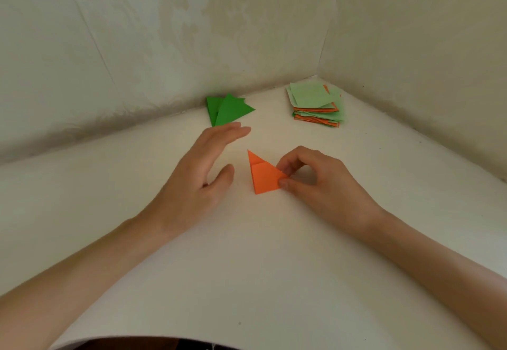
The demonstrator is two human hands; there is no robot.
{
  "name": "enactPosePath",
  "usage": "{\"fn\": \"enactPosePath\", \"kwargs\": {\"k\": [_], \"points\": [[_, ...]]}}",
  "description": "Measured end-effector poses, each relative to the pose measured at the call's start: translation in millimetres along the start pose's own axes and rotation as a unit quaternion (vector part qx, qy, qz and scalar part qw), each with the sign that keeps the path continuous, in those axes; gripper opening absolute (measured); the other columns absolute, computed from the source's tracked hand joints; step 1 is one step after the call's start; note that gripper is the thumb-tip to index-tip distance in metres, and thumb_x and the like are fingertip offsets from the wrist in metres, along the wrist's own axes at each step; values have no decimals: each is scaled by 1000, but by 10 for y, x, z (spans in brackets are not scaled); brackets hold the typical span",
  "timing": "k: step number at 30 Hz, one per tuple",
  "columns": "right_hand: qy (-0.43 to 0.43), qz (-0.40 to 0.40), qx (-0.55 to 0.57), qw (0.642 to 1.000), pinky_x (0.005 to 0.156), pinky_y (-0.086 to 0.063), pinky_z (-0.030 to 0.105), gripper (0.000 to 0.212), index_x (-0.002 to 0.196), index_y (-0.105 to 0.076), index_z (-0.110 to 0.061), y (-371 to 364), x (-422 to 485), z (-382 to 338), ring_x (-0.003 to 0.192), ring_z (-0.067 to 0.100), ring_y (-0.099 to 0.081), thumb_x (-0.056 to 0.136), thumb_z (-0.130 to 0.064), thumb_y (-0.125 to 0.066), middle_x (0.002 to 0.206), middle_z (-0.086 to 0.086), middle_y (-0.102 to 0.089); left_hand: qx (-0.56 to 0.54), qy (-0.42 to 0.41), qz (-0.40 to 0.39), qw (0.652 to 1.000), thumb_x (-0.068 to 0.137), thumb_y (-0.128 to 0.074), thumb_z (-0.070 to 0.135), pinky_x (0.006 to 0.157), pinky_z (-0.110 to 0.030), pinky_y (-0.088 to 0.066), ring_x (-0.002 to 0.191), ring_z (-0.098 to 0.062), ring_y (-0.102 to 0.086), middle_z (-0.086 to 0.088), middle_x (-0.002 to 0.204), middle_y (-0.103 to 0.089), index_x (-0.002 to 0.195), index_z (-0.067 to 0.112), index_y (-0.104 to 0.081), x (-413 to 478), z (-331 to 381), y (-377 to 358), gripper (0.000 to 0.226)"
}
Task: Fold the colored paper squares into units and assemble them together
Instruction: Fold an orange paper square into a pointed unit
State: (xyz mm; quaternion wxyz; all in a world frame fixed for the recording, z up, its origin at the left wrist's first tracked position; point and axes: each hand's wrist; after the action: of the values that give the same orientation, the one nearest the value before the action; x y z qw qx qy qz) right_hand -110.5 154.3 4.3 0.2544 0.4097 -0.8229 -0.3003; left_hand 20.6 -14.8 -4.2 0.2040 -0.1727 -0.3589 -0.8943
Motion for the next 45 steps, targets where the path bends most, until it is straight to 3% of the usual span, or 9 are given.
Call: {"fn": "enactPosePath", "kwargs": {"k": [4, 9, 13, 16, 23, 28, 35, 40, 45], "points": [[36, -10, 45, 998, 85, -40, 15, 23, 89, -61, -34, 16, -24, -22, 94, 3, -55, 88, -11, -62, 91, -16, -64, -179, 66, -62, 980, 86, -50, 3, 88, -15, -42, 99, -6, -62, 8, 118, -63, 120, 28, -57, -7, 67, 43, 43], [40, 5, 183, 982, 72, -48, 24, 24, 88, -64, -22, 42, -22, -26, 71, 12, -61, 87, 2, -60, 83, 1, -65, -237, 75, -72, 966, 80, -59, 4, 82, -16, -47, 88, -7, -65, 8, 103, -68, 107, 29, -68, -10, 99, 38, 37], [46, -7, 212, 976, 65, -47, 22, 24, 89, -63, -20, 54, -27, -26, 62, 9, -59, 87, 4, -58, 82, -1, -62, -239, 71, -77, 965, 79, -68, 11, 82, -19, -49, 86, -7, -65, 9, 97, -69, 102, 32, -69, -16, 88, 42, 31], [51, -5, 228, 972, 67, -48, 23, 24, 90, -64, -18, 55, -31, -31, 64, 11, -59, 87, 5, -58, 86, 4, -62, -240, 77, -74, 965, 77, -68, 16, 82, -18, -49, 86, -7, -66, 8, 93, -70, 95, 29, -71, -14, 91, 46, 22], [25, -11, 295, 955, 64, -43, 14, 19, 88, -67, -13, 75, -32, -44, 70, 7, -60, 85, 4, -59, 83, -7, -68, -256, 93, -73, 959, 78, -60, 3, 79, -17, -49, 85, -7, -66, 6, 89, -71, 95, 15, -67, -10, 97, 44, 22], [12, 2, 306, 952, 67, -45, 17, 21, 87, -69, -15, 81, -28, -21, 75, 8, -58, 85, 3, -59, 83, -9, -69, -296, 100, -90, 946, 73, -74, 11, 78, -15, -48, 87, -9, -67, 3, 92, -71, 95, 21, -72, -20, 95, 63, 25], [25, -42, 369, 928, 76, -48, 22, 20, 80, -73, -25, 91, -36, -4, 84, 12, -60, 73, -8, -66, 87, -6, -68, -298, 129, -77, 943, 73, -69, 2, 76, -13, -49, 83, -4, -67, 6, 86, -73, 98, 13, -67, 4, 116, 64, 27], [32, -72, 399, 913, 75, -50, 23, 27, 70, -69, -24, 119, -57, -18, 83, 12, -63, 69, 2, -65, 98, -6, -65, -304, 155, -71, 937, 74, -68, 8, 76, -13, -48, 82, -5, -67, 5, 83, -73, 96, 13, -69, 20, 117, 78, 23], [47, -93, 402, 910, 77, -51, 24, 30, 67, -70, -23, 185, -56, -12, 102, 21, -65, 70, 6, -63, 114, -4, -63, -331, 175, -75, 924, 75, -69, 19, 75, -20, -52, 84, -11, -67, 0, 87, -73, 90, 21, -76, 28, 58, 101, 16]]}}
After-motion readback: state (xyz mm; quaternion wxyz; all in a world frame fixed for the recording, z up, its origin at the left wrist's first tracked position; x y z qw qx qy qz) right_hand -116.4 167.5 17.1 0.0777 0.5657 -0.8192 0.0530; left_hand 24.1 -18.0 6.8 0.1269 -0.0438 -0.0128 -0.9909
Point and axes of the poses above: each hand's wrist, its own x-axis towards the middle knuckle, its own y-axis out of the back of the hand, z = x × y
